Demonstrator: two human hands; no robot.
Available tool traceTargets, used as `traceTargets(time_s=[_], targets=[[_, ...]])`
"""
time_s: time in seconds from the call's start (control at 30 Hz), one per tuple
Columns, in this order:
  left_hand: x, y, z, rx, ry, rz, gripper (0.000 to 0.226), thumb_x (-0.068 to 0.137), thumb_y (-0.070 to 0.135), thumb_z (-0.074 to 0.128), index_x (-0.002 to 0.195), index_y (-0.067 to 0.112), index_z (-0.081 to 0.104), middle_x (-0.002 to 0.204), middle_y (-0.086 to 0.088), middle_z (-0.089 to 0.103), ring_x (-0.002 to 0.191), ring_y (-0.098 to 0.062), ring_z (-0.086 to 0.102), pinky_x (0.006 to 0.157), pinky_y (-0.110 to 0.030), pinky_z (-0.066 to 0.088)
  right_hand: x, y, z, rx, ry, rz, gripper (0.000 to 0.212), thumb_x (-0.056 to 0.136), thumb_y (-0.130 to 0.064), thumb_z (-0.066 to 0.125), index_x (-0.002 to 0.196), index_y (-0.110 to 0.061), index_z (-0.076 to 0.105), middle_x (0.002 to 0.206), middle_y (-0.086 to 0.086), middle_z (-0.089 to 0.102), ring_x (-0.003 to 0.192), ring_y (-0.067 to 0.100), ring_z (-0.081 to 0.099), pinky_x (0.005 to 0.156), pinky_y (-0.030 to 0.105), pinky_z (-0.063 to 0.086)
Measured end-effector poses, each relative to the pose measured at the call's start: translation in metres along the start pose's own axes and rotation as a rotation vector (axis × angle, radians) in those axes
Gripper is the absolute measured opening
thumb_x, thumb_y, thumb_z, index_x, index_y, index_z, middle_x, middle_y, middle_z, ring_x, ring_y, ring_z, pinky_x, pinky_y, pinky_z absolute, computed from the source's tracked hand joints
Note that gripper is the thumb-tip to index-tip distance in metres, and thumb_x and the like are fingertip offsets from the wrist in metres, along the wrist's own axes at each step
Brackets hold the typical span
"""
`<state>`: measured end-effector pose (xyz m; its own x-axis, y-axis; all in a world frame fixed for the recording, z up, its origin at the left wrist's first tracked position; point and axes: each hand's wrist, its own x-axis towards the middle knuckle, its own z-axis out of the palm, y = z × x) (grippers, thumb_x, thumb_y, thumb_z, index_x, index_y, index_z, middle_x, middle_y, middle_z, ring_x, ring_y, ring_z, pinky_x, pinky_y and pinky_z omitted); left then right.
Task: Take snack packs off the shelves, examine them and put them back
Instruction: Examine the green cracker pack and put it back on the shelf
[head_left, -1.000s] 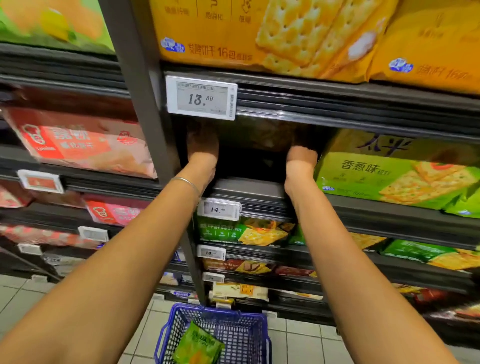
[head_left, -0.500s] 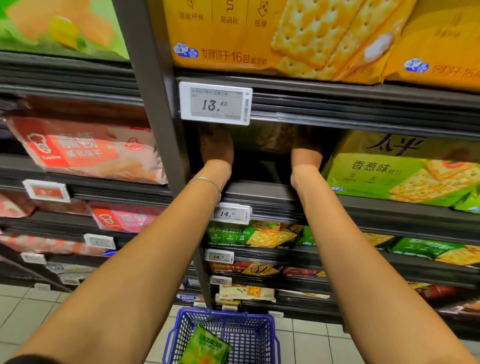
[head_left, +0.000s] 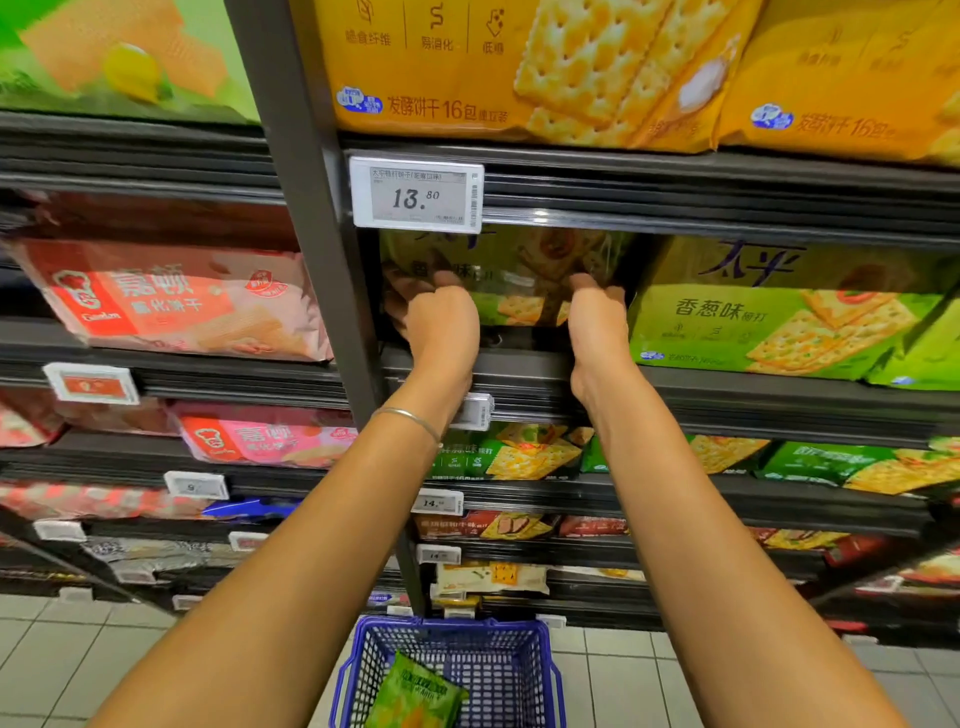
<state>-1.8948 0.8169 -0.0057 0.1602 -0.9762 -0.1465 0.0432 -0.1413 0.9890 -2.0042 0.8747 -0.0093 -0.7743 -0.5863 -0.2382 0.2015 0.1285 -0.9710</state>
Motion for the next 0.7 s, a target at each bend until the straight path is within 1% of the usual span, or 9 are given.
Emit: traceTargets(time_s=[0.1, 0.23, 0.3, 0.37, 0.43, 0.47, 0.53, 0.6, 0.7], targets=[[-0.02, 0.002, -0.019, 0.173, -0.115, 0.023, 0.076, 0.108, 0.045, 0.046, 0.166, 0.01, 0.012, 0.17, -0.014, 0.013, 0.154, -0.034, 0.025, 0.124, -0.043, 0.025, -0.008, 0.004, -0.008, 0.011, -0.031, -0.024, 0.077, 0.104, -0.039, 0.052, 0.165, -0.02, 0.01, 0.169, 0.006, 0.025, 0.151, 0.031, 0.031, 0.118, 0.041, 0.028], [-0.055, 0.014, -0.046, 0.311, -0.303, 0.073, 0.083, 0.105, 0.041, 0.056, 0.164, 0.006, 0.009, 0.167, -0.015, 0.015, 0.149, -0.035, 0.03, 0.11, -0.038, 0.03, -0.008, 0.001, -0.01, 0.065, -0.041, -0.019, 0.073, 0.105, -0.038, 0.048, 0.165, -0.02, 0.009, 0.168, 0.004, 0.026, 0.15, 0.028, 0.032, 0.117, 0.038, 0.028], [-0.076, 0.015, -0.057, 0.341, -0.408, 0.076, 0.095, 0.104, 0.037, 0.061, 0.165, 0.01, -0.006, 0.17, -0.014, 0.006, 0.153, -0.033, 0.023, 0.115, -0.039, 0.028, -0.005, -0.002, -0.01, 0.101, -0.031, -0.009, 0.068, 0.106, -0.038, 0.045, 0.165, -0.02, 0.014, 0.166, 0.005, 0.03, 0.147, 0.027, 0.035, 0.111, 0.037, 0.03], [-0.098, 0.011, -0.066, 0.355, -0.484, 0.084, 0.105, 0.102, 0.036, 0.065, 0.164, 0.014, -0.016, 0.17, -0.013, 0.0, 0.154, -0.03, 0.019, 0.115, -0.03, 0.021, -0.003, -0.004, -0.008, 0.133, -0.033, 0.01, 0.063, 0.106, -0.039, 0.043, 0.163, -0.02, 0.022, 0.162, 0.006, 0.036, 0.142, 0.027, 0.04, 0.105, 0.035, 0.031], [-0.116, 0.005, -0.072, 0.409, -0.532, 0.103, 0.107, 0.1, 0.04, 0.066, 0.164, 0.018, -0.017, 0.165, -0.011, 0.004, 0.153, -0.033, 0.019, 0.124, -0.036, 0.019, -0.003, -0.005, -0.007, 0.181, -0.037, 0.02, 0.06, 0.105, -0.041, 0.044, 0.159, -0.02, 0.031, 0.156, 0.008, 0.045, 0.138, 0.029, 0.046, 0.112, 0.038, 0.036], [-0.122, 0.0, -0.075, 0.449, -0.545, 0.125, 0.107, 0.098, 0.043, 0.067, 0.165, 0.02, -0.015, 0.161, -0.009, 0.009, 0.151, -0.034, 0.019, 0.126, -0.04, 0.022, -0.004, -0.005, -0.007, 0.198, -0.041, 0.02, 0.057, 0.104, -0.041, 0.045, 0.156, -0.02, 0.036, 0.152, 0.009, 0.051, 0.135, 0.03, 0.05, 0.114, 0.043, 0.038], [-0.135, -0.012, -0.085, 0.562, -0.512, 0.231, 0.106, 0.096, 0.045, 0.069, 0.166, 0.022, -0.008, 0.15, -0.004, 0.017, 0.146, -0.028, 0.02, 0.122, -0.037, 0.022, -0.005, -0.006, -0.009, 0.206, -0.047, -0.005, 0.05, 0.102, -0.042, 0.047, 0.147, -0.019, 0.047, 0.141, 0.009, 0.06, 0.127, 0.032, 0.057, 0.112, 0.047, 0.043], [-0.141, -0.025, -0.098, 0.623, -0.37, 0.393, 0.099, 0.094, 0.04, 0.072, 0.167, 0.021, 0.008, 0.136, -0.002, 0.022, 0.137, -0.023, 0.023, 0.115, -0.034, 0.023, -0.009, -0.007, -0.012, 0.203, -0.041, -0.021, 0.047, 0.102, -0.043, 0.047, 0.143, -0.019, 0.051, 0.139, 0.008, 0.061, 0.125, 0.031, 0.058, 0.11, 0.046, 0.045], [-0.136, -0.043, -0.116, 0.47, -0.197, 0.504, 0.078, 0.091, 0.022, 0.078, 0.158, 0.016, 0.038, 0.147, -0.011, 0.024, 0.14, -0.026, 0.026, 0.115, -0.023, 0.025, -0.02, -0.005, -0.017, 0.195, -0.038, -0.057, 0.031, 0.103, -0.046, 0.046, 0.122, -0.023, 0.056, 0.123, 0.0, 0.064, 0.114, 0.024, 0.059, 0.097, 0.04, 0.046]])
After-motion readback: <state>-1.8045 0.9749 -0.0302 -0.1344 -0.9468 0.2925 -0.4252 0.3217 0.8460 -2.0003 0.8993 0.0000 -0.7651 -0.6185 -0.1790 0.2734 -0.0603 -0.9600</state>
